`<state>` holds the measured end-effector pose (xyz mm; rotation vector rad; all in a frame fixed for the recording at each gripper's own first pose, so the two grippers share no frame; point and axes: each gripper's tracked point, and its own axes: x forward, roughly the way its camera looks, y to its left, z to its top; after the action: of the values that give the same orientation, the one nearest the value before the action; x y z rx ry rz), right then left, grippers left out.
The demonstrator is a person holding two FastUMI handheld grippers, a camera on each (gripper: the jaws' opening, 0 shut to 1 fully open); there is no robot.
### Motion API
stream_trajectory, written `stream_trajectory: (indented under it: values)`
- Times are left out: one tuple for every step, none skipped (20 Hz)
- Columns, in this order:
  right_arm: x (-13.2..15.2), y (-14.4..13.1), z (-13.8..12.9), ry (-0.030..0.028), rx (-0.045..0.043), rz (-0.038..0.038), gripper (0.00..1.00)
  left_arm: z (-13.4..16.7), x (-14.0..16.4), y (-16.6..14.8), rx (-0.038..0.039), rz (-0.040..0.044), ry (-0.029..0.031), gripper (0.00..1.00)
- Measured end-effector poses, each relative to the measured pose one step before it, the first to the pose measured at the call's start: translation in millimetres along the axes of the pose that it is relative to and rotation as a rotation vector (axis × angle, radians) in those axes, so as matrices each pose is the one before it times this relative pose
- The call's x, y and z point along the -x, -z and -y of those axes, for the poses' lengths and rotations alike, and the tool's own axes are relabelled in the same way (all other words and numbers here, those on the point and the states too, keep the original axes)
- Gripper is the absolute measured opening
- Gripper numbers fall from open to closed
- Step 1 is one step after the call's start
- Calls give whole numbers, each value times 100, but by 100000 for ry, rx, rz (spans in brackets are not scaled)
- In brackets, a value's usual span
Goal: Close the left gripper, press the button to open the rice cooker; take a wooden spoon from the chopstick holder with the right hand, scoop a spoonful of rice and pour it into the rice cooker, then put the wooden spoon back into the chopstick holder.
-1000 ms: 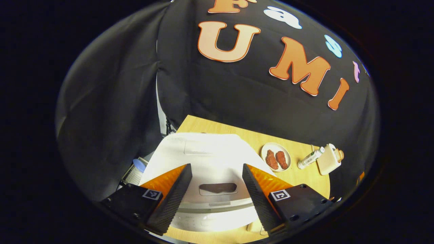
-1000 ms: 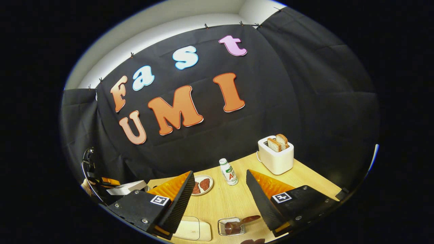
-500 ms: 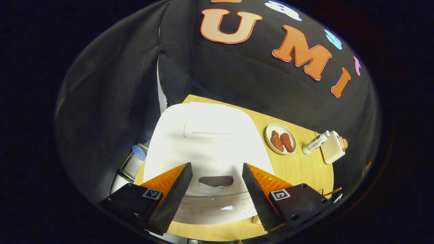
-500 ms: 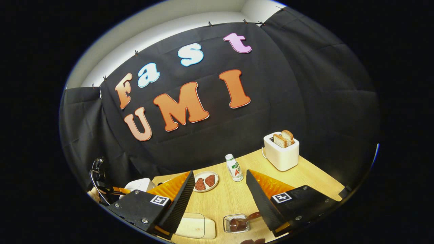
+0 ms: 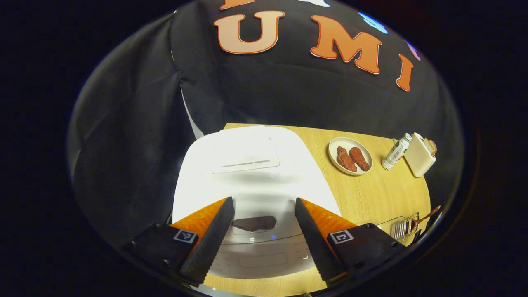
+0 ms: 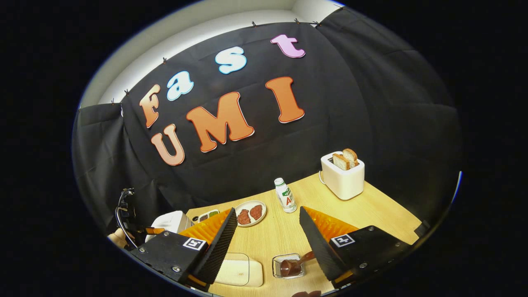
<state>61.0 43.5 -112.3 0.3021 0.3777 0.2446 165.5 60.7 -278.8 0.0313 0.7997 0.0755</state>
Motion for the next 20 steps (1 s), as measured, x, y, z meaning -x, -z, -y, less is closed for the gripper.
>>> stream_trajectory:
  values:
    - [-17, 29, 128, 566, 727, 84, 94, 131, 51, -68, 2162, 377, -69, 100]
    - [-37, -118, -24, 635, 875, 145, 95, 77, 341, -408, 2352, 1683, 129, 100]
    - [20, -199, 123, 390, 793, 371, 95, -271, 371, -670, 1200, 2911, -685, 100]
    - [68, -377, -50, 190, 741, 715, 94, -267, 576, -898, 501, 3505, -652, 100]
    - [41, -577, -221, 455, 811, 860, 95, -196, 814, -1111, 598, 3737, 305, 100]
    - [131, -655, -62, 477, 1079, 1274, 94, 118, 963, -1269, 210, 4044, 365, 100]
    - [73, -868, -168, 560, 1133, 1494, 94, -77, 1613, -1980, -524, 4410, 599, 100]
    - [16, -941, -154, 545, 1284, 1598, 94, 112, 1149, -1710, -761, 4404, 223, 100]
    - [55, -914, -133, 441, 1004, 1405, 94, 175, 1154, -1889, -705, 4351, 797, 100]
    - [-43, -947, -143, 200, 1132, 1923, 94, 390, 1220, -1937, -654, 4462, 860, 100]
    - [156, -1195, -240, 125, 1397, 2122, 94, 250, 1321, -2178, -1425, 4643, 290, 100]
    - [101, -1145, -198, 388, 1291, 2010, 94, 33, 1383, -2180, -1681, 5269, 201, 100]
    - [110, -1225, -227, 177, 1444, 2041, 94, 288, 1190, -2259, -887, 4978, 443, 99]
    - [302, -1201, -204, 127, 1501, 2246, 94, 358, 1101, -2204, 119, 4451, 888, 100]
    - [183, -1267, -193, 233, 1504, 2064, 94, 476, 723, -1756, 390, 4191, 1305, 99]
    - [335, -1183, -196, 268, 1654, 1966, 94, 532, 1021, -1965, 105, 4300, 1789, 99]
    - [318, -1437, -197, 548, 1723, 2605, 94, 259, 879, -1867, -446, 3963, 999, 99]
    - [363, -1368, 61, 861, 1679, 2634, 94, -38, 729, -1460, -780, 3419, -73, 100]
    - [213, -1302, -38, 709, 1632, 2389, 94, 88, 787, -1407, -449, 2641, 127, 97]
    - [408, -1021, -161, 299, 1392, 2044, 94, 114, 631, -1021, -161, 2092, 385, 99]
